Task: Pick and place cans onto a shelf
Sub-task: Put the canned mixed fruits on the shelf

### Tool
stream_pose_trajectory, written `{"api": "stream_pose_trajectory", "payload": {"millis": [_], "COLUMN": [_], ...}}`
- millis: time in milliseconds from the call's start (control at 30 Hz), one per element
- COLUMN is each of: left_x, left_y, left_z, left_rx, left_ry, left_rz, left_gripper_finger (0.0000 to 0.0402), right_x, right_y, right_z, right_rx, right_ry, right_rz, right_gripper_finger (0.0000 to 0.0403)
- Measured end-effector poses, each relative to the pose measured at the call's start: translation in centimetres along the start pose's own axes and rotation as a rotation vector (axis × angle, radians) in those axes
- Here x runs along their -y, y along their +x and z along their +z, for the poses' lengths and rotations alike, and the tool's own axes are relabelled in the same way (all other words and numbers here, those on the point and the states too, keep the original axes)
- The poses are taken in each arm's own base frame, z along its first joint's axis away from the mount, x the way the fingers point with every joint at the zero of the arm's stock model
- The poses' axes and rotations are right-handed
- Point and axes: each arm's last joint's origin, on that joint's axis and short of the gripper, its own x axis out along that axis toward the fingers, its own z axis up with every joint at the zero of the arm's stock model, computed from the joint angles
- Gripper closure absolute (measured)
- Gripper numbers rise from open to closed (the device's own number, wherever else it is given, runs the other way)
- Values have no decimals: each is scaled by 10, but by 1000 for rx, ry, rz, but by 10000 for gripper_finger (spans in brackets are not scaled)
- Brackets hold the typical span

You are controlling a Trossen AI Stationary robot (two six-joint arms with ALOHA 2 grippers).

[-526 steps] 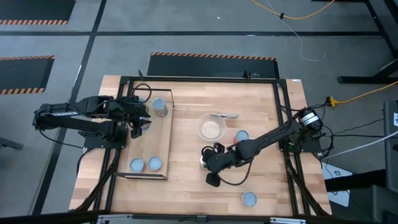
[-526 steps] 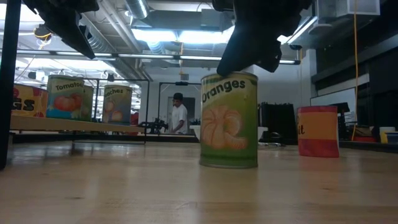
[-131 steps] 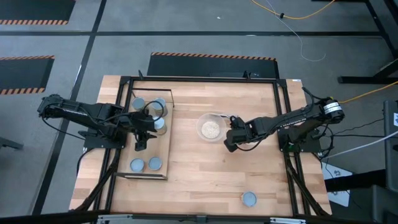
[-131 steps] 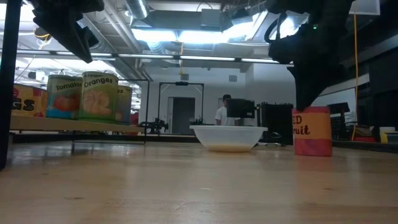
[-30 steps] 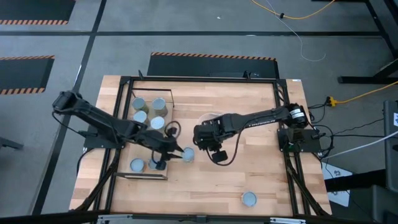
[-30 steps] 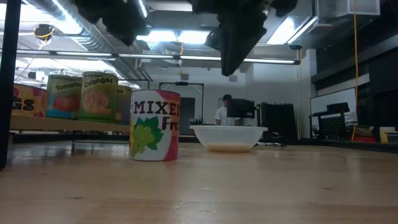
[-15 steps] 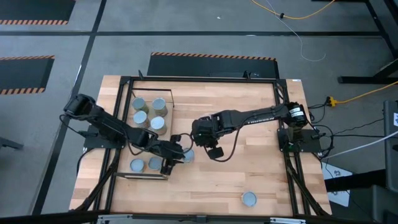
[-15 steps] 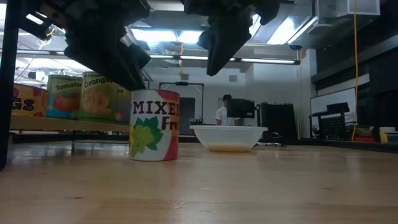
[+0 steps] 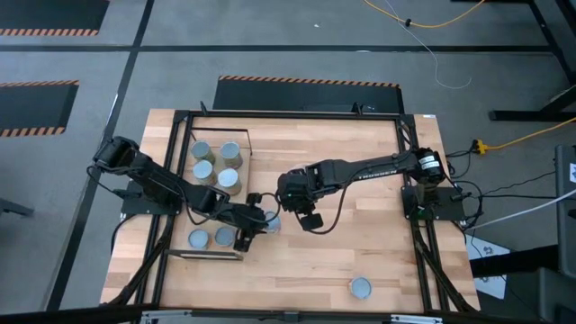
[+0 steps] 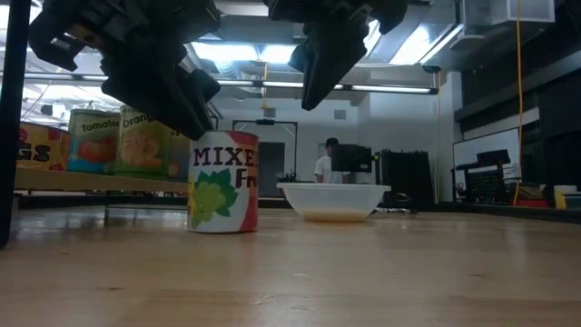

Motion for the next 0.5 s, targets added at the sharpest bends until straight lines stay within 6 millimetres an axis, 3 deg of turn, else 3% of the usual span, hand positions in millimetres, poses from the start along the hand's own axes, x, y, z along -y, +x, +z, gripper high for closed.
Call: {"api": "stream_pose_trajectory", "payload": {"millis": [367,500], "left_x": [0,0], "left_y": [0,0], "left_z": [-1,-1], "left_rx": [-11,-12], "left_ry": [5,5], "left_rz": [4,4], "left_gripper_finger": [358,384], "right_x": [-9,-16], "right_y": [-2,-21], "right_z": [0,-4], "right_rx": [-2,5], "right_ry": [-17,10], "right_rz": [45,88], "right_gripper_finger": [347,347]}}
